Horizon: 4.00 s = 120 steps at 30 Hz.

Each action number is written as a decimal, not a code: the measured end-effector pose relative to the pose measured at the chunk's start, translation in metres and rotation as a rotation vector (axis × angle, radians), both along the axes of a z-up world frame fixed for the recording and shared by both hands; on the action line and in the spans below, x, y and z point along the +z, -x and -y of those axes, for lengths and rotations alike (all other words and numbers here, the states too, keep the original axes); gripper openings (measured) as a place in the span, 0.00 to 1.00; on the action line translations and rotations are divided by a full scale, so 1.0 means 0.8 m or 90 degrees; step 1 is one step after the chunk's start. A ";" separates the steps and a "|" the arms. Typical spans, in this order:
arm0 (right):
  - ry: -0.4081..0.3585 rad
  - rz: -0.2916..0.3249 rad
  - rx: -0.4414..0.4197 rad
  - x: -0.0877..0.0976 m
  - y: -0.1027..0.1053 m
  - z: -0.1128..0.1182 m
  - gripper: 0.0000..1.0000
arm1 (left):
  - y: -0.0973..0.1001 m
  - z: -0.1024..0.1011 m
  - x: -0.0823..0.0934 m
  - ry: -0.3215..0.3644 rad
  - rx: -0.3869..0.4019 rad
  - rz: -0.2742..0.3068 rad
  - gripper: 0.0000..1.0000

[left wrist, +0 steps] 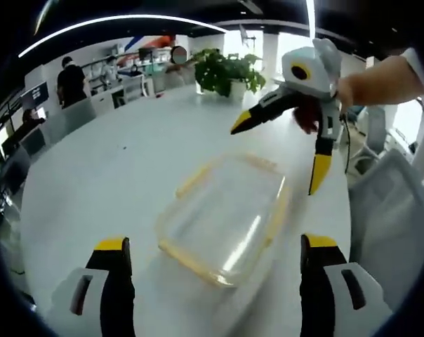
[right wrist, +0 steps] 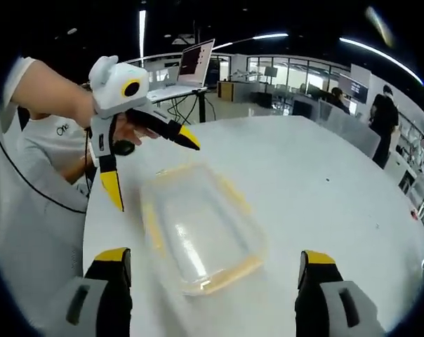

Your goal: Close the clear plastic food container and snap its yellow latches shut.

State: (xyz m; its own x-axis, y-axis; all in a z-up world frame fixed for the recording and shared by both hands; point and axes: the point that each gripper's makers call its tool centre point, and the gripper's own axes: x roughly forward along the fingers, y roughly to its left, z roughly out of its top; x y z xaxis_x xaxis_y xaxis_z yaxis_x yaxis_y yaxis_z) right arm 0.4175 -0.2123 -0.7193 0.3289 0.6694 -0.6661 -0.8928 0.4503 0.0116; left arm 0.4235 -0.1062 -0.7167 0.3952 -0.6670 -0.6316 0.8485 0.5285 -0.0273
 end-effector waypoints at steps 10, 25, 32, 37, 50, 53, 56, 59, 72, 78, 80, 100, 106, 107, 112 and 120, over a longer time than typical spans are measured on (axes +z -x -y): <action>0.001 0.014 -0.001 0.021 0.019 -0.001 0.99 | 0.014 0.000 0.029 0.012 0.022 0.014 0.99; -0.016 0.044 -0.004 0.059 0.059 -0.002 0.99 | 0.066 0.008 0.070 0.035 0.024 0.025 0.99; -0.030 0.050 -0.012 0.067 0.087 -0.005 0.99 | 0.091 0.009 0.072 0.021 0.019 0.031 0.99; -0.044 0.050 -0.016 0.073 0.108 -0.009 0.99 | 0.106 0.014 0.083 0.033 0.018 0.038 0.99; -0.060 0.054 -0.024 0.079 0.138 -0.005 0.98 | 0.143 0.012 0.089 0.077 0.043 0.026 0.99; -0.060 0.060 -0.025 0.080 0.143 -0.003 0.99 | 0.149 0.009 0.086 0.067 0.039 0.030 0.99; -0.070 0.056 -0.034 0.082 0.147 -0.001 0.99 | 0.156 0.009 0.084 0.054 0.030 0.035 0.98; -0.077 0.056 -0.043 0.084 0.153 0.001 0.99 | 0.161 0.010 0.088 0.068 0.034 0.034 0.97; -0.098 0.053 -0.045 0.084 0.188 0.001 0.99 | 0.195 0.018 0.092 0.095 0.043 0.035 0.97; -0.112 0.045 -0.048 0.082 0.210 -0.002 0.99 | 0.210 0.014 0.089 0.103 0.052 0.024 0.95; -0.117 0.044 -0.051 0.082 0.216 -0.001 0.99 | 0.215 0.012 0.087 0.107 0.052 0.022 0.95; -0.129 0.053 -0.069 0.071 0.242 -0.002 0.99 | 0.237 0.001 0.064 0.100 0.089 0.029 0.94; -0.128 0.050 -0.066 0.071 0.246 -0.003 0.99 | 0.241 -0.002 0.058 0.107 0.104 0.019 0.93; -0.125 0.052 -0.066 0.070 0.246 -0.003 0.99 | 0.242 -0.002 0.058 0.106 0.104 0.021 0.93; -0.120 0.054 -0.066 0.069 0.247 -0.002 0.99 | 0.240 -0.002 0.062 0.114 0.107 0.028 0.93; -0.126 0.051 -0.081 0.069 0.243 0.001 0.99 | 0.237 0.004 0.074 0.141 0.104 0.042 0.93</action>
State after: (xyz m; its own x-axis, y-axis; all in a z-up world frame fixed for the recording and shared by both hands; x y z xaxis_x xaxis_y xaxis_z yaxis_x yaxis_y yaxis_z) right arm 0.2231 -0.2135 -0.6640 0.4652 0.7341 -0.4946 -0.8305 0.5553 0.0430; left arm 0.2336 -0.1090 -0.6573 0.5442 -0.7102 -0.4466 0.7566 0.6455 -0.1046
